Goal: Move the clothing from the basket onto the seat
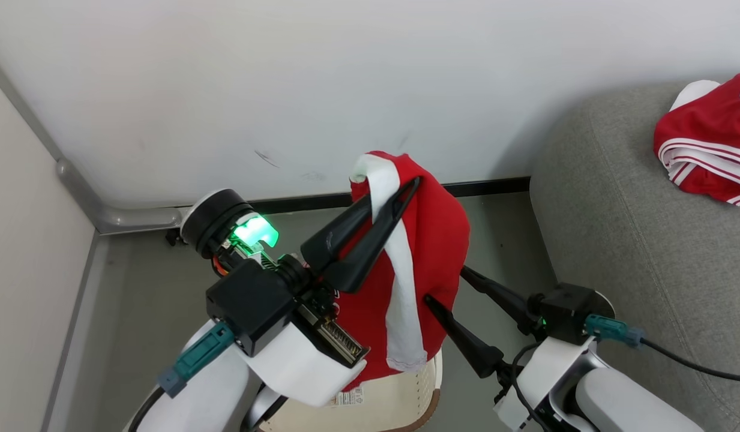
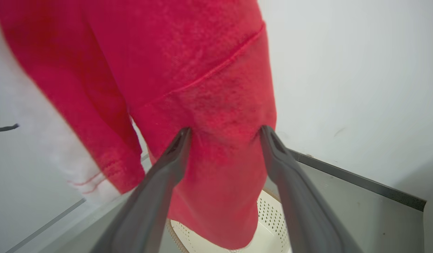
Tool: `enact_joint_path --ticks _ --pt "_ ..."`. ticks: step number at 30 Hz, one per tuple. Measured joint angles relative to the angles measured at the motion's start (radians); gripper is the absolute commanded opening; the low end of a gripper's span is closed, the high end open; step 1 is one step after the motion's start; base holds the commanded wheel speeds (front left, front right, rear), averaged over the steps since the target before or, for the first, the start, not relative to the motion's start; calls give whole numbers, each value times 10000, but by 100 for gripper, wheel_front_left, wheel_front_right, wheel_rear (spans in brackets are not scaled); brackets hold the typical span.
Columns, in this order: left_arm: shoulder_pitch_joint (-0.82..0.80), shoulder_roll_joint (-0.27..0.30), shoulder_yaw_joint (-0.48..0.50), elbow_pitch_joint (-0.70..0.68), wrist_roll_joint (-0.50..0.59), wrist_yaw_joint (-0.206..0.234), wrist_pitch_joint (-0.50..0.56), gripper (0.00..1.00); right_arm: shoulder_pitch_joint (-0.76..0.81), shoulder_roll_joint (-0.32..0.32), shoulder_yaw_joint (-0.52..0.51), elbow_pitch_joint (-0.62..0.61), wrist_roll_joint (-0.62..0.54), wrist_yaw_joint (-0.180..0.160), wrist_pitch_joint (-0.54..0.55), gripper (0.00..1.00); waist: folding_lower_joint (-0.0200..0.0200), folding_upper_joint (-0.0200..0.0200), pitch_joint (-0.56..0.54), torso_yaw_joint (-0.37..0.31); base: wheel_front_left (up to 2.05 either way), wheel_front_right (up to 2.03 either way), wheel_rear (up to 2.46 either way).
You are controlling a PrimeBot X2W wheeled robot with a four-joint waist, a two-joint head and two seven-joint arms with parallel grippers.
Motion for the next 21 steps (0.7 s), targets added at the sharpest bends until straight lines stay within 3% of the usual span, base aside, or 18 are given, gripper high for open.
enact_joint_path --ticks 3,5,6,18,19,21 --pt "-13 0 -132 -8 -48 -69 73 0 -165 -29 88 56 25 0 0 100 0 -1 -23 29 0 0 0" --pt "-26 2 -199 -12 -56 -69 79 0 -206 -52 161 79 92 0 0 37 0 0 -38 48 0 0 0" --pt "-47 2 -228 -12 -59 -69 82 0 -206 -67 238 105 128 0 0 0 -1 0 -46 56 0 0 0" --pt "-172 58 -314 176 -226 -69 307 0 -418 -182 500 138 286 0 0 0 0 0 -86 63 0 0 0" --pt "-169 71 -284 238 -247 -69 360 5 -416 -198 491 140 290 0 0 0 0 0 -83 57 0 0 0" --pt "-161 117 -169 385 -240 -52 395 68 -418 -232 412 138 339 0 0 0 0 0 -77 44 0 0 0"
